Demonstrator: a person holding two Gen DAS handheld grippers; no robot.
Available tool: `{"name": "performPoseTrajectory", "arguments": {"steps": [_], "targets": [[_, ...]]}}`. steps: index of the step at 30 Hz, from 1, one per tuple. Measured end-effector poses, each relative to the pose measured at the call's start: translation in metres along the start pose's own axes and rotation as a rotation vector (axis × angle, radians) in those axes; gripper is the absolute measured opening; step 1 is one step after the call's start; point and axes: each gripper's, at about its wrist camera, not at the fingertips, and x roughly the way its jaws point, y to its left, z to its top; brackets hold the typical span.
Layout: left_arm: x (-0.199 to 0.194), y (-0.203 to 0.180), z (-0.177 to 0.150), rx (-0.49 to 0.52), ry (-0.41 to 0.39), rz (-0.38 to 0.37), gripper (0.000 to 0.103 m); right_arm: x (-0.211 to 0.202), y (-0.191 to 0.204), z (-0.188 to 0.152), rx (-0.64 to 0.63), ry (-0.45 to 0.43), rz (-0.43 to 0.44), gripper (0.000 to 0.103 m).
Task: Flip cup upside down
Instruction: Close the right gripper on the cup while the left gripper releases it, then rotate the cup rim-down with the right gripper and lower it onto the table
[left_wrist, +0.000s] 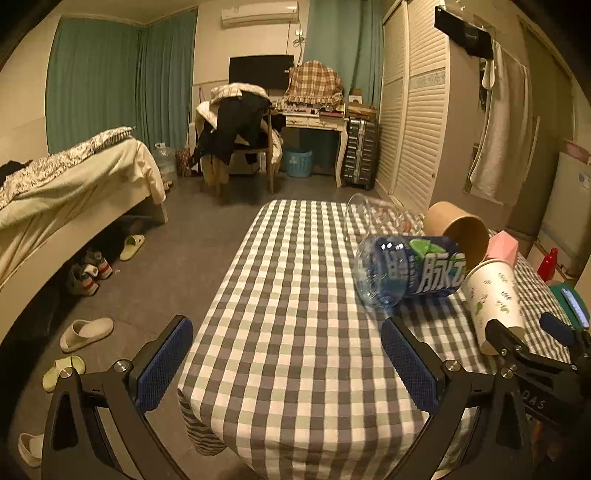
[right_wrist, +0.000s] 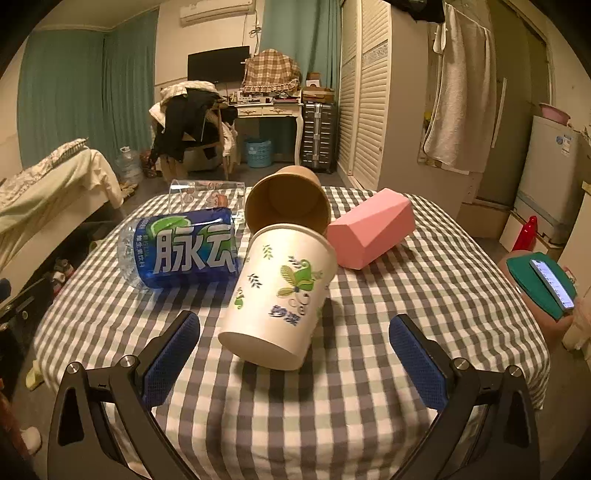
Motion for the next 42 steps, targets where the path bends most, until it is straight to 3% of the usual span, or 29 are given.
{"name": "performPoseTrajectory", "arguments": {"steps": [5,10,12,13,32,42], "targets": [[0.013,0.004,-0.007,-0.004,0.029,0.001,0.103,0.019,0.010,-0.004,-0.021,0.029,0.002,0.100],[0.021,0.007,-0.009,-0.015,0.048,-0.002,0.103,0.035,0.009,-0.007,-0.026,0.059,-0.002,0.080],[0.022,0.005,-0.009,-0.013,0.051,-0.003,0.103,0.036,0.008,-0.007,-0.025,0.067,-0.001,0.064],[0.022,0.005,-0.009,-0.010,0.051,-0.004,0.103,0.036,0.007,-0.007,-0.026,0.070,0.005,0.061],[0.005,-0.029,-0.008,0.042,0.044,-0.059,0.103,-0.022,-0.013,0.020,-0.128,0.084,0.111,0.059],[0.001,-0.014,-0.004,0.007,0.026,-0.066,0.103,-0.045,-0.013,0.048,-0.233,0.237,0.151,0.059]]}}
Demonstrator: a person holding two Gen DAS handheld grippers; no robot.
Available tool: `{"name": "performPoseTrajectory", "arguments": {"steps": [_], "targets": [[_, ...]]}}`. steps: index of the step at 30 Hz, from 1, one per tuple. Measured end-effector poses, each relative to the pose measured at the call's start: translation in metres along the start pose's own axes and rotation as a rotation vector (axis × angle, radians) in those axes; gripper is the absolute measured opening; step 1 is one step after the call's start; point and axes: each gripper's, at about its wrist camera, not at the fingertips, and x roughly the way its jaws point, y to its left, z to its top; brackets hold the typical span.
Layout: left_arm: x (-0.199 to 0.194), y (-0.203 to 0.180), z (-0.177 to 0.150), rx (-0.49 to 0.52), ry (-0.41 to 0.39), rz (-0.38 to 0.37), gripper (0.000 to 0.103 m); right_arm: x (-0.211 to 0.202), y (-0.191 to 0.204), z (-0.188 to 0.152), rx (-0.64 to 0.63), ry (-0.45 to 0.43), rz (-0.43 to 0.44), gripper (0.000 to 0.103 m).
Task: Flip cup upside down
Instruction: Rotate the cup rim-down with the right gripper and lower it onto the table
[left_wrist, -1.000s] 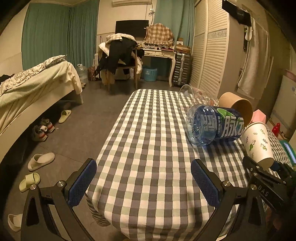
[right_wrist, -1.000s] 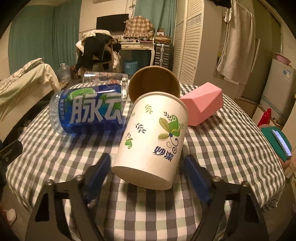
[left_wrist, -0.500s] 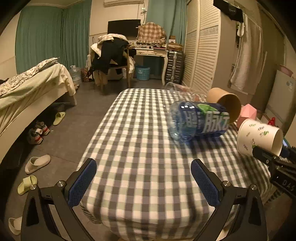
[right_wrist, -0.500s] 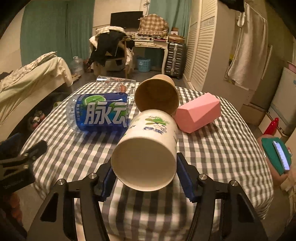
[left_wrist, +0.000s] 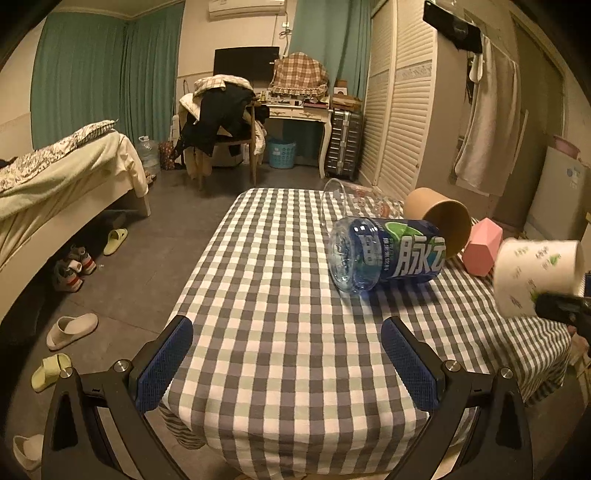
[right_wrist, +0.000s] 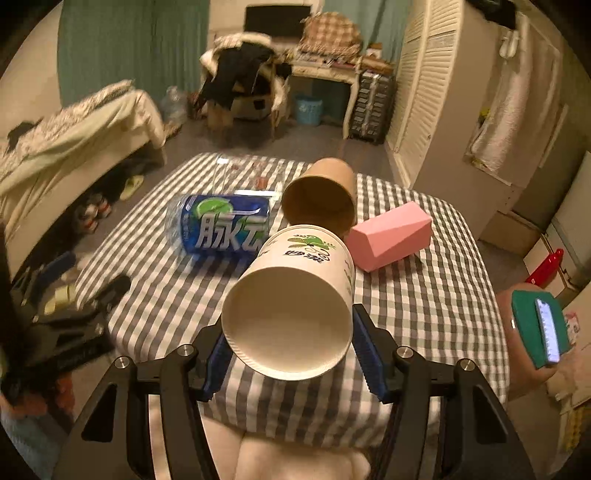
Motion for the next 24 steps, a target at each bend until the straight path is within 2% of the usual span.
{"name": "performPoseTrajectory", "arguments": {"steps": [3,6,8,12,20,24], "targets": [[0.003,0.008,-0.002,-0.015,0.007,0.000,0.103,0.003,0.000,0.001,-0.060,0.095,0.018,0.059],[0.008,0.016,-0.003,-0.031,0.017,-0.002,0.103,0.024,-0.005,0.001,-0.070,0.224,0.066,0.059],[0.011,0.021,-0.003,-0.039,0.021,-0.002,0.103,0.039,-0.008,0.003,-0.074,0.275,0.085,0.059],[0.019,0.029,-0.005,-0.047,0.035,0.012,0.103,0.055,-0.008,0.014,-0.083,0.282,0.066,0.059],[0.028,0.042,-0.009,-0.065,0.059,0.041,0.103,0.086,-0.016,0.035,-0.028,0.296,0.091,0.059],[0.027,0.041,-0.008,-0.061,0.059,0.050,0.103,0.096,-0.015,0.034,-0.034,0.299,0.092,0.058]]}}
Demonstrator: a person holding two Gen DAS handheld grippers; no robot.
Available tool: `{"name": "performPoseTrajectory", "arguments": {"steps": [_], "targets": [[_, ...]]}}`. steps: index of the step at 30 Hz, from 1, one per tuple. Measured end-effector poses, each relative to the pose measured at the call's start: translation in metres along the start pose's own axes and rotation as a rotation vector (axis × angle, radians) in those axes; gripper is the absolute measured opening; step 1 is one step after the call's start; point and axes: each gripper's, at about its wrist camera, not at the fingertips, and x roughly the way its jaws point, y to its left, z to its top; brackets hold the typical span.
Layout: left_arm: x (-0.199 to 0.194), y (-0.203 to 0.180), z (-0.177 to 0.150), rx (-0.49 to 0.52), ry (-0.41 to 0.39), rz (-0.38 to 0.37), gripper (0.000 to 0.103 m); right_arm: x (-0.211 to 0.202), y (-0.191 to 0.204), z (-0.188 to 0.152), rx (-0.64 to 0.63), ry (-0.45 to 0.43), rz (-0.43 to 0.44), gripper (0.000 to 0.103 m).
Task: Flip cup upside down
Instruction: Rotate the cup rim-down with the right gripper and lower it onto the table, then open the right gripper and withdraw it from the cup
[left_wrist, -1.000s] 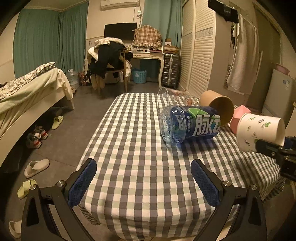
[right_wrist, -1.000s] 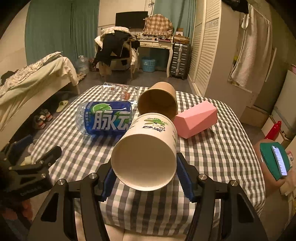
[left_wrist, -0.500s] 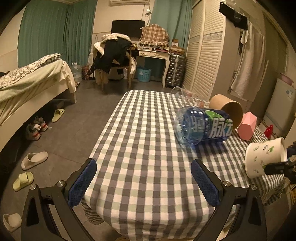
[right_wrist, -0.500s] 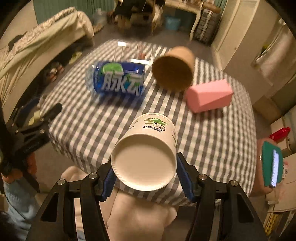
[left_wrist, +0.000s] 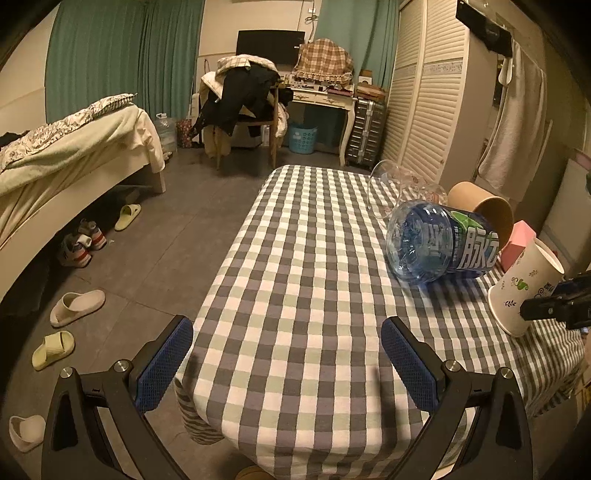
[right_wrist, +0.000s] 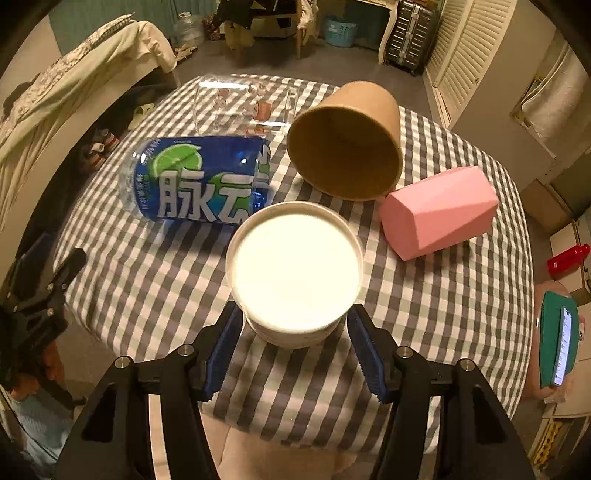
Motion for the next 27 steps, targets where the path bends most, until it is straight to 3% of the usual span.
{"name": "performPoseTrajectory", "arguments": {"steps": [4,5,6,8,13,18,23,27], "targets": [[-0.003,-0.003,0.002,0.015,-0.003,0.007,0.103,-0.005,0.001,-0.008,-0.006,-0.076,0.009,0.058],[-0.005,-0.007,0.003,0.020,-0.005,0.009,0.103,-0.010,0.001,-0.011,-0.009,-0.106,0.017,0.063],[-0.007,-0.010,0.003,0.028,-0.009,0.008,0.103,-0.016,0.001,-0.014,-0.010,-0.140,0.021,0.079],[-0.013,-0.017,0.006,0.042,-0.017,0.008,0.103,-0.030,-0.001,-0.021,-0.002,-0.229,0.006,0.091],[-0.038,-0.042,0.016,0.076,-0.066,0.005,0.103,-0.065,-0.005,-0.039,0.010,-0.367,-0.009,0.091],[-0.084,-0.078,0.033,0.121,-0.190,0.020,0.103,-0.107,-0.019,-0.062,0.042,-0.510,0.015,0.093],[-0.122,-0.112,0.043,0.137,-0.294,0.014,0.103,-0.154,-0.039,-0.089,0.075,-0.692,-0.063,0.095],[-0.138,-0.128,0.041,0.119,-0.335,-0.011,0.103,-0.173,-0.058,-0.113,0.133,-0.778,-0.089,0.102]]}}
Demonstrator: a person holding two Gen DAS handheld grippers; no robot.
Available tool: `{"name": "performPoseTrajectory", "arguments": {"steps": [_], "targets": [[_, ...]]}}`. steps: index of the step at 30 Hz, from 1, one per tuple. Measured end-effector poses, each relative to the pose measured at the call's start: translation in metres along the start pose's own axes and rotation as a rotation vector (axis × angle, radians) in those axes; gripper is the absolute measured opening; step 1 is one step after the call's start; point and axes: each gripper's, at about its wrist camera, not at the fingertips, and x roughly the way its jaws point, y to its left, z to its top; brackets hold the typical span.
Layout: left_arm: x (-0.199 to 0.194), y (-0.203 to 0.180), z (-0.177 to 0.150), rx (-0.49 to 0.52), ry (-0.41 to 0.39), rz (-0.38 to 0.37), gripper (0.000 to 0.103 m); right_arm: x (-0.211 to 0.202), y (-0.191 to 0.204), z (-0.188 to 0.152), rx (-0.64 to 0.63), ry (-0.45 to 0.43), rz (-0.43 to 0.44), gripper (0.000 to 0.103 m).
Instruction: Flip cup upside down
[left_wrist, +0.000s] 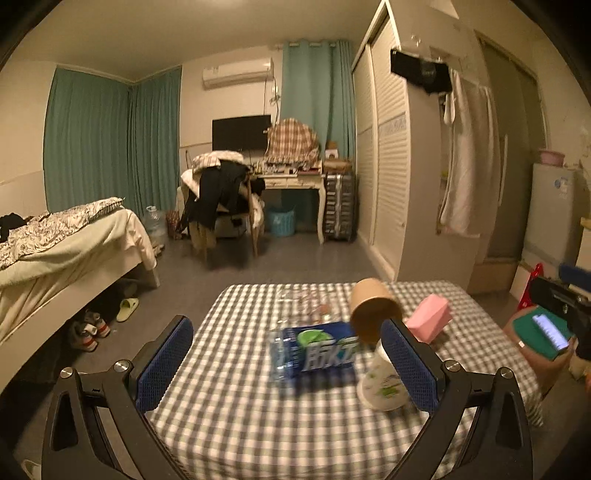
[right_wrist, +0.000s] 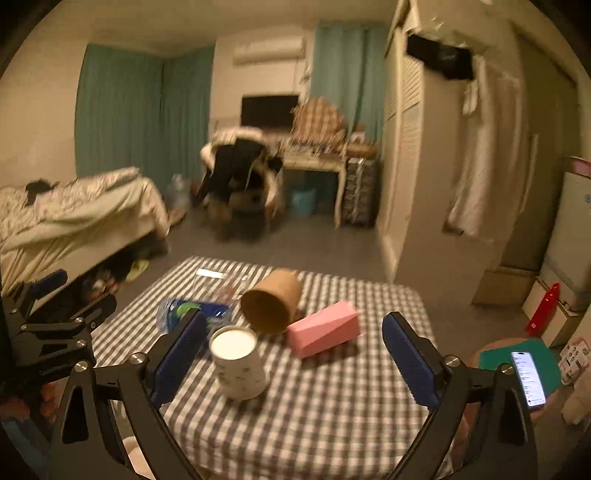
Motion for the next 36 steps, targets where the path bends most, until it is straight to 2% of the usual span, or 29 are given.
{"name": "performPoseTrajectory", "arguments": {"steps": [7,15,36], "targets": [[-0.009,-0.021,-0.019,-0.007,0.033,-0.029,0.103,-0.017,-0.029,-0.028,0.068,-0.027,-0.052,0.103],[-0.014,-0.031,-0.028,0.007,0.048,-0.034,0.103,-0.010,-0.027,-0.053,0.074,-0.017,-0.064,0.103],[-0.012,-0.027,-0.025,-0.008,0.052,-0.031,0.103,-0.002,-0.019,-0.057,0.069,-0.002,-0.073,0.103]]}}
